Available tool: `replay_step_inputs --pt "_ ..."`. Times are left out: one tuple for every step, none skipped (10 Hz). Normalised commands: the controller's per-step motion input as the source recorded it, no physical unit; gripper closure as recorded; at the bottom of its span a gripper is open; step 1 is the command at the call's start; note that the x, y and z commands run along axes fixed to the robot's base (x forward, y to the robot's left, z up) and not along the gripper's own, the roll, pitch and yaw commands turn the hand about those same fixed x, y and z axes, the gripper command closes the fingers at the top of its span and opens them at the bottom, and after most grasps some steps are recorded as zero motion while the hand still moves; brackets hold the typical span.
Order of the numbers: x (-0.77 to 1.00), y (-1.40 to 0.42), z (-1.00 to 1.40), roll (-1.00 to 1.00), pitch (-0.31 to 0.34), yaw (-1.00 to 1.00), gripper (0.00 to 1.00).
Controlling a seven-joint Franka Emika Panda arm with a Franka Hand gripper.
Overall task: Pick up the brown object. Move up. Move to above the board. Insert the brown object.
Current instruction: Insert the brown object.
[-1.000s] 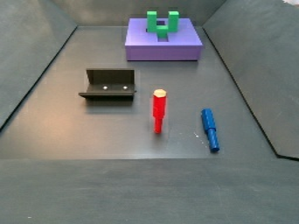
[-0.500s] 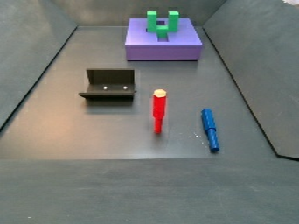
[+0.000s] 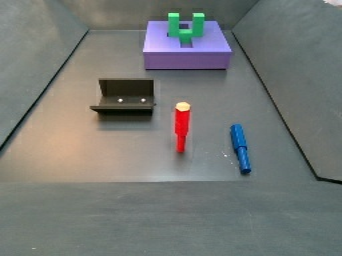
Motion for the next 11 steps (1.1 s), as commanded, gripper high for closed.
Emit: replay_step_inputs --pt "0.01 -0.16 -0.25 0.0 -0.14 -0.92 1.0" --pt "0.05 -0.3 -0.3 0.12 -0.026 -0.85 1.0" --pt "0.03 -0.31 -0.3 0.12 -0.009 -0.85 1.0" --pt "0.06 -0.31 -0.37 0.1 -0.033 -0.86 1.0" --pt "0.01 -0.28 -0.34 0.1 0.0 -0.88 1.0" --pt "0.0 -0.21 -0.31 0.06 0.0 -0.94 1.0" --pt "0.01 -0.2 -0.26 0.0 0.0 -0.94 1.0" --pt "0.09 -0.13 -0.26 0.0 0.011 -0.9 1.0" --pt "0.19 0.0 -0.27 -0.09 0.046 -0.85 1.0" --pt "0.27 0.0 -0.25 -0.07 0.074 -0.77 1.0" --pt "0.23 0.0 -0.3 -0.01 0.031 -0.82 1.0"
